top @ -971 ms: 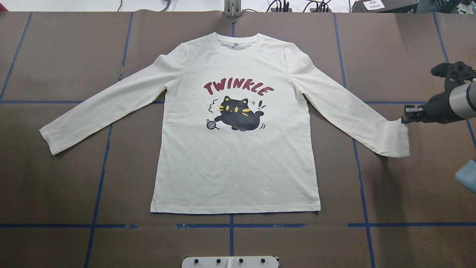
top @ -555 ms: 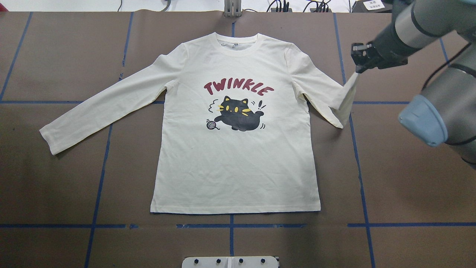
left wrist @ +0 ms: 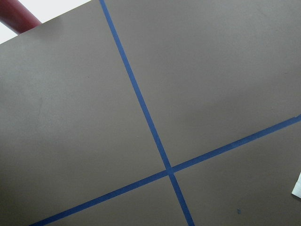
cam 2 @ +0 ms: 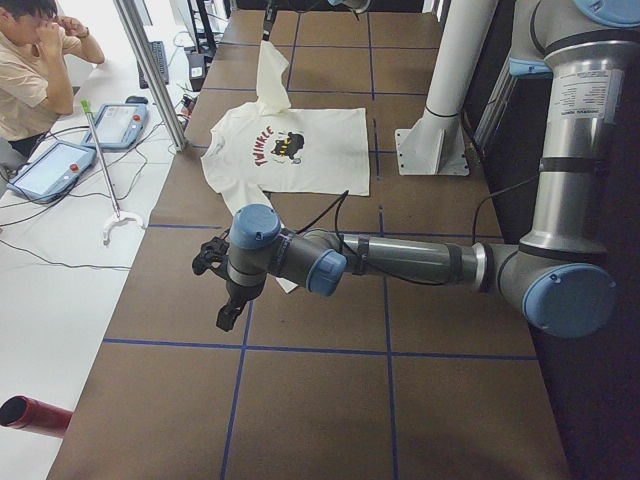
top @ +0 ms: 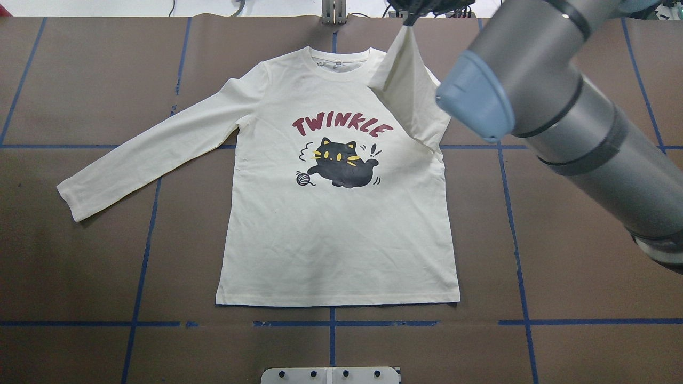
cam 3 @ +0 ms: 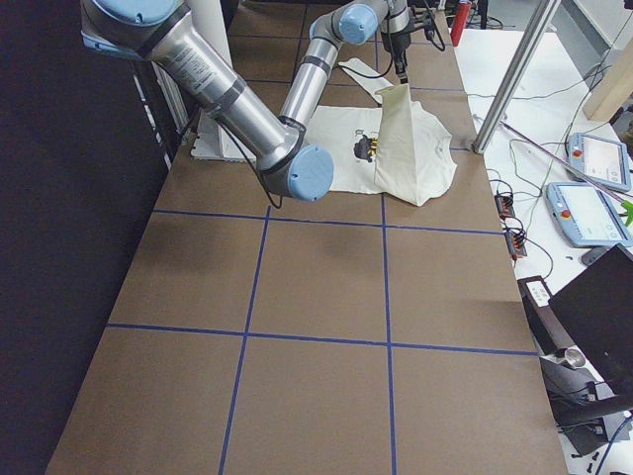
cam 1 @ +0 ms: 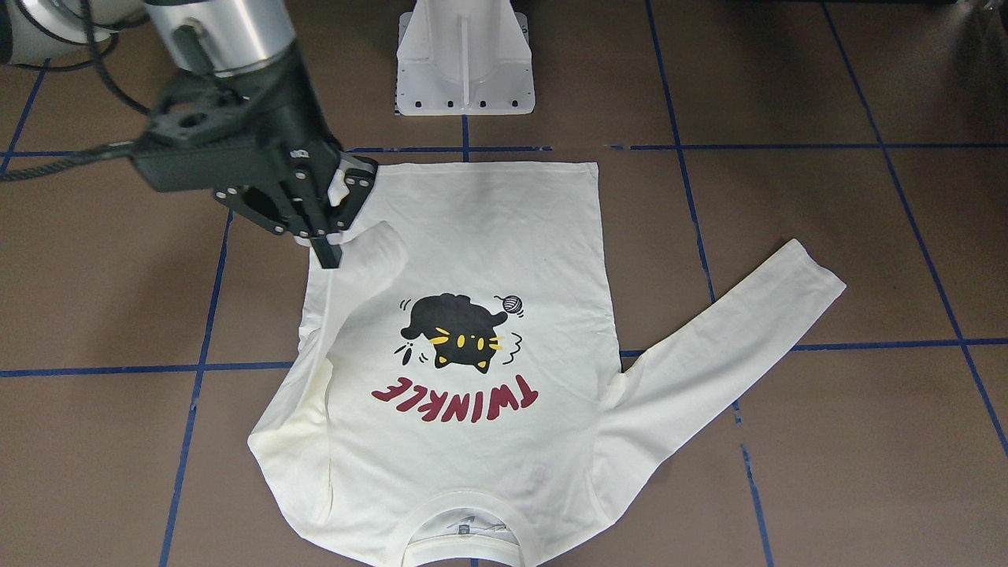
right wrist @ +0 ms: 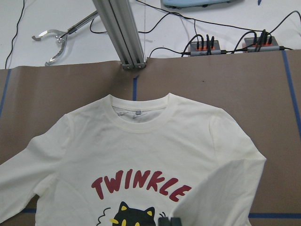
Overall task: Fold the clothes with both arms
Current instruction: 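Lift the sleeve with the right gripper and carry it across the chest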
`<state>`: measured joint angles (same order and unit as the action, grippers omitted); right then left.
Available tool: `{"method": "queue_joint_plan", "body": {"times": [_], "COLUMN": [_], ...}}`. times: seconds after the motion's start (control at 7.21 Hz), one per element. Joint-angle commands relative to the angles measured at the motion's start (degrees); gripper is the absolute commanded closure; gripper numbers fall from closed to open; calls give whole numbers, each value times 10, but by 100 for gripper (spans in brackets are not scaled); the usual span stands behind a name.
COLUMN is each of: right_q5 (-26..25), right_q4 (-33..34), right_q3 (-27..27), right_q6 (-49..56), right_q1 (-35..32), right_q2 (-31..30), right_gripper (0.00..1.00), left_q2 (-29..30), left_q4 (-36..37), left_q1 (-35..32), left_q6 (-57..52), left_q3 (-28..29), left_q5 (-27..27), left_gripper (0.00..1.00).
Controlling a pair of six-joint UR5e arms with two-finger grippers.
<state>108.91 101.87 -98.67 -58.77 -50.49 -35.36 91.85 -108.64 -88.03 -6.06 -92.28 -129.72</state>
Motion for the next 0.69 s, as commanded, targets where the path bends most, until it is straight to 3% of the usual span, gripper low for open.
{"method": "queue_joint_plan", "body": {"times": [0.0, 0.14, 0.28, 0.55], "right_q5": [-103, -157, -197, -242], "right_q4": [-178, -190, -203, -257], "right_q3": [191, 258, 272, 353], "right_q6": [-76, -110, -129, -161], "right_q1": [86, 119, 143, 178], "right_q2": [68, 108, 115, 150], "right_gripper": [100, 100, 100, 100], "left_q2": [1, 1, 0, 0], "left_q4": [0, 1, 1, 1], "left_q1": [1, 1, 0, 0], "left_q6": [0, 0, 0, 0], "left_q3": [-1, 0, 1, 3], "left_q5": [0, 0, 0, 0], "left_gripper": [0, 0, 0, 0]}}
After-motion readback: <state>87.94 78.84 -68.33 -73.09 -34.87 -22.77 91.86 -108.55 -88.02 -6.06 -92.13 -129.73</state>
